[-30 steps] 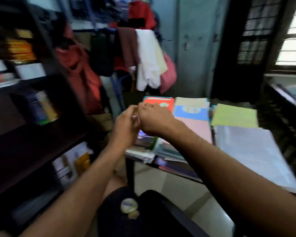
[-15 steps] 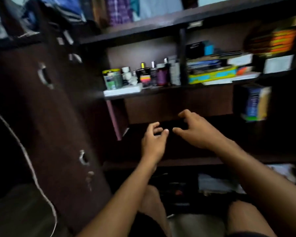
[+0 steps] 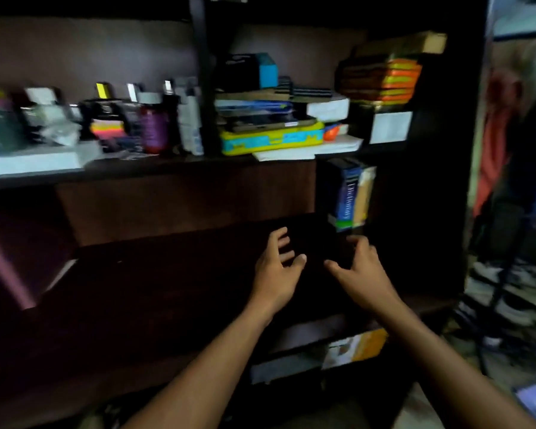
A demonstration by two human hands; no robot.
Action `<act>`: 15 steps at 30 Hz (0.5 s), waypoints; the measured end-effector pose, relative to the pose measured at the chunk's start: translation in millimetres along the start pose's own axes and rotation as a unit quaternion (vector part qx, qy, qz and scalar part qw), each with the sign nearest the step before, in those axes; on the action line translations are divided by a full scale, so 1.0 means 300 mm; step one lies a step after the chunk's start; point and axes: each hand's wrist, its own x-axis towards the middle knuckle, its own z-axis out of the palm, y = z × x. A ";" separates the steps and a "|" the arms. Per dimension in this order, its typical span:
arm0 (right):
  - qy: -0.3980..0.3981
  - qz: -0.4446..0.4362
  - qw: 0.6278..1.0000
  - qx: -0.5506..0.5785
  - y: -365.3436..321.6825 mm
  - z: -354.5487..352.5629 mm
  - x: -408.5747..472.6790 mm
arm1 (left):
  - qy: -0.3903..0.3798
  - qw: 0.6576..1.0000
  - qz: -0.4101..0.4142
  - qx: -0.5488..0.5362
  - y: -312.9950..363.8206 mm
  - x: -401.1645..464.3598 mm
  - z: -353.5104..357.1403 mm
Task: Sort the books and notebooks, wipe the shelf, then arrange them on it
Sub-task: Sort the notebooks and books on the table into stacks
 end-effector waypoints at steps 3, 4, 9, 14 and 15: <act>0.045 0.064 0.997 -0.004 0.115 -0.019 0.142 | -0.044 0.999 0.008 0.021 -0.047 0.192 0.144; 0.051 0.087 0.995 0.003 0.139 -0.022 0.187 | -0.050 0.998 0.001 0.039 -0.068 0.245 0.179; 0.065 0.115 0.991 0.014 0.178 0.017 0.450 | 0.040 0.996 -0.079 0.027 -0.170 0.397 0.252; 0.155 0.122 0.974 0.106 0.144 0.184 0.677 | 0.028 0.996 -0.070 -0.054 -0.211 0.443 0.272; 0.183 0.131 0.970 0.096 0.132 0.222 0.706 | 0.032 0.995 -0.064 -0.069 -0.219 0.454 0.275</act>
